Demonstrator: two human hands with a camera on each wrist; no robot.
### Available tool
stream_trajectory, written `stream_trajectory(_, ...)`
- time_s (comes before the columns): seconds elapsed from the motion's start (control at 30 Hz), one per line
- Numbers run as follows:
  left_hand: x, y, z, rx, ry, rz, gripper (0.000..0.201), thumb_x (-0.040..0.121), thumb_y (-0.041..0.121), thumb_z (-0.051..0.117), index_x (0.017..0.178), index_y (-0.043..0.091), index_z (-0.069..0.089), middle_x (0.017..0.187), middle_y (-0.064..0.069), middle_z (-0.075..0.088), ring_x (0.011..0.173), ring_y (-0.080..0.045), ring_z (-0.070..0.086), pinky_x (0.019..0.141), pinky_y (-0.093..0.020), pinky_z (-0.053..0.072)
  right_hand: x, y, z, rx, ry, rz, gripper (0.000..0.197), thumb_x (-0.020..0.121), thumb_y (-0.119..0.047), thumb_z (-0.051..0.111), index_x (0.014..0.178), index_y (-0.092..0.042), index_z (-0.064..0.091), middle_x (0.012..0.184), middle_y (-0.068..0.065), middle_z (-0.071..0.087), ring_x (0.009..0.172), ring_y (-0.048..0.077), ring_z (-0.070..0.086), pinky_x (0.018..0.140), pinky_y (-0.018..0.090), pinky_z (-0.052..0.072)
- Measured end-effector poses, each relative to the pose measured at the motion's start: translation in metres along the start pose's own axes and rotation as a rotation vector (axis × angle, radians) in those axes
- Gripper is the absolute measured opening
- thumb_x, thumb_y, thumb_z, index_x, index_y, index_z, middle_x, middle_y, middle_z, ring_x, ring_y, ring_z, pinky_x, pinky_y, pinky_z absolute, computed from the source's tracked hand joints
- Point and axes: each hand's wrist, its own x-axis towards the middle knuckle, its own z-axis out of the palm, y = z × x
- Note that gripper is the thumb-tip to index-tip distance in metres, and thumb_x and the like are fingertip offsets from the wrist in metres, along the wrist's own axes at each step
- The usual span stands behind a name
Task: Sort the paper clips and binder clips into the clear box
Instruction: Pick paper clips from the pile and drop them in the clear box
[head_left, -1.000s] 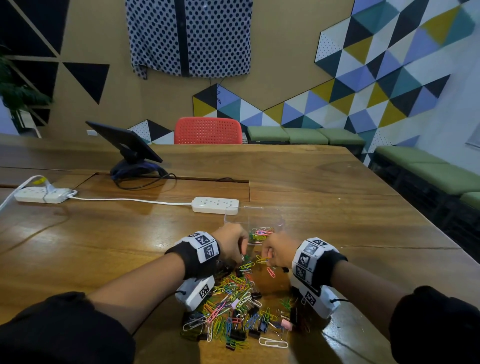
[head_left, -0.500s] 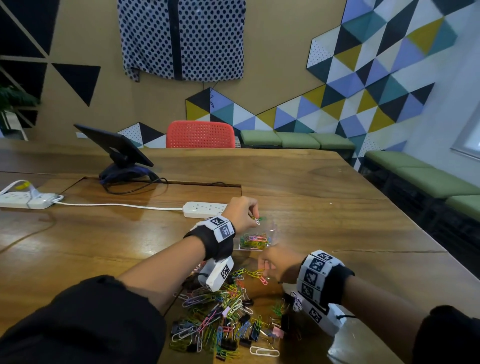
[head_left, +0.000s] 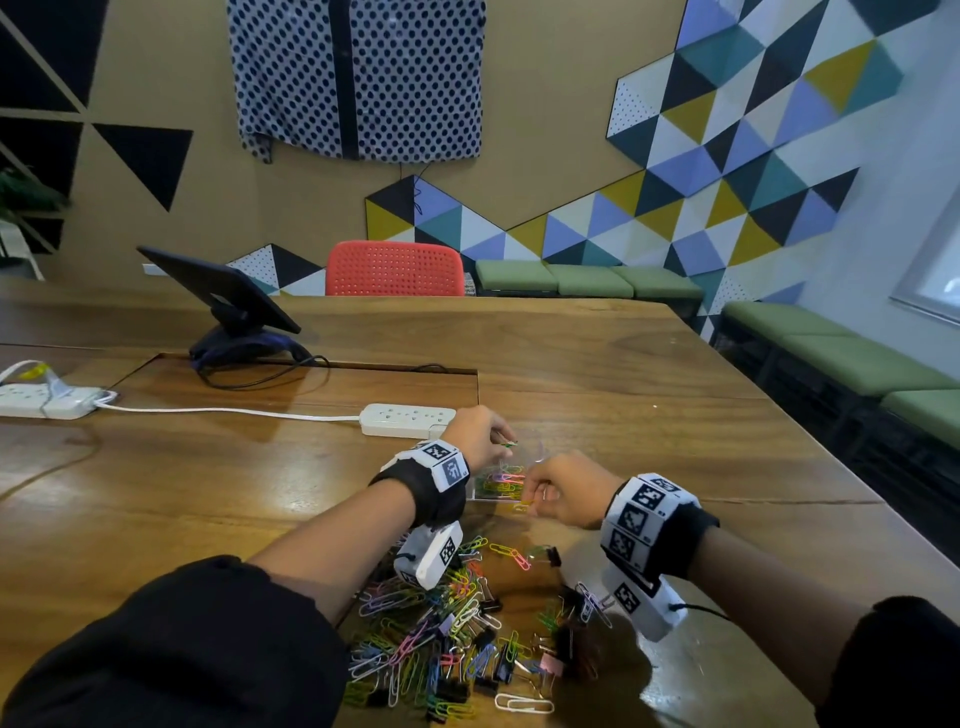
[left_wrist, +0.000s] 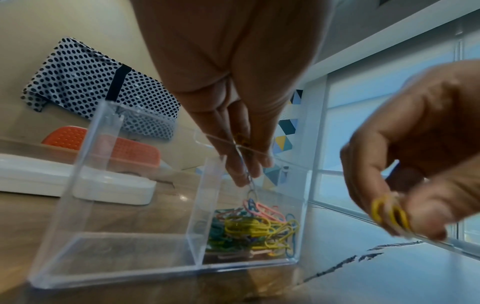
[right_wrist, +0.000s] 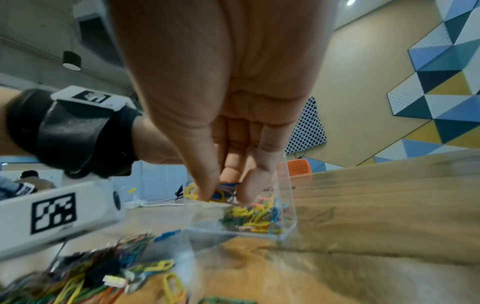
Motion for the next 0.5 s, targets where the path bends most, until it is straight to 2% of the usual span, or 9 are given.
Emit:
stream_trajectory(0.1,0.002,-0.001,0.000,-0.065,-0.023,-0.012,0.027,0.079,0.016,0.073,0.104,0.008,0.070,0.101,-0.011,0.072,0.091,-0.021,0.068,0.081,-0.028,0.054,0.008,0.003,-0.011,0.021,0.107,0.046,0.018,0.086,-0.016,0.064,0.102,-0.010,0.069,0.095,0.004,0.070,0.077,0.008,0.054,0.071,0.017,0.039)
stream_trajectory(0.2,0.002,-0.002,-0.002,-0.068,-0.024,0.015,0.021,0.084,0.016,0.068,0.103,0.007,0.070,0.099,-0.014,0.072,0.087,-0.025,0.069,0.082,-0.032,0.055,0.018,0.007,-0.020,0.033,0.210,0.111,0.014,0.085,-0.015,0.063,0.096,-0.010,0.070,0.086,0.003,0.067,0.074,0.011,0.054,0.070,0.022,0.043)
stream_trajectory(0.27,-0.001,-0.003,-0.004,-0.064,-0.022,0.049,0.019,0.088,0.010,0.062,0.106,0.008,0.069,0.101,-0.012,0.072,0.088,-0.023,0.069,0.084,-0.032,0.054,0.025,0.008,-0.022,0.012,0.252,0.139,0.014,0.085,-0.015,0.063,0.094,-0.009,0.071,0.090,0.005,0.071,0.076,0.013,0.056,0.077,0.027,0.048)
stream_trajectory(0.4,-0.010,-0.005,-0.012,-0.071,0.019,0.114,0.034,0.086,-0.005,0.053,0.113,0.011,0.064,0.108,-0.007,0.068,0.086,-0.014,0.062,0.087,-0.031,0.052,0.038,0.007,-0.020,-0.018,0.276,0.178,0.014,0.085,-0.014,0.061,0.094,-0.011,0.072,0.092,0.006,0.072,0.087,0.020,0.064,0.080,0.029,0.050)
stream_trajectory(0.5,-0.019,-0.011,-0.018,-0.074,0.106,0.145,0.030,0.083,-0.005,0.053,0.105,0.012,0.066,0.105,-0.005,0.066,0.089,-0.017,0.061,0.082,-0.030,0.052,0.048,0.004,-0.017,-0.019,0.284,0.198,0.019,0.086,-0.009,0.057,0.094,-0.014,0.073,0.096,0.008,0.072,0.091,0.024,0.065,0.083,0.034,0.054)
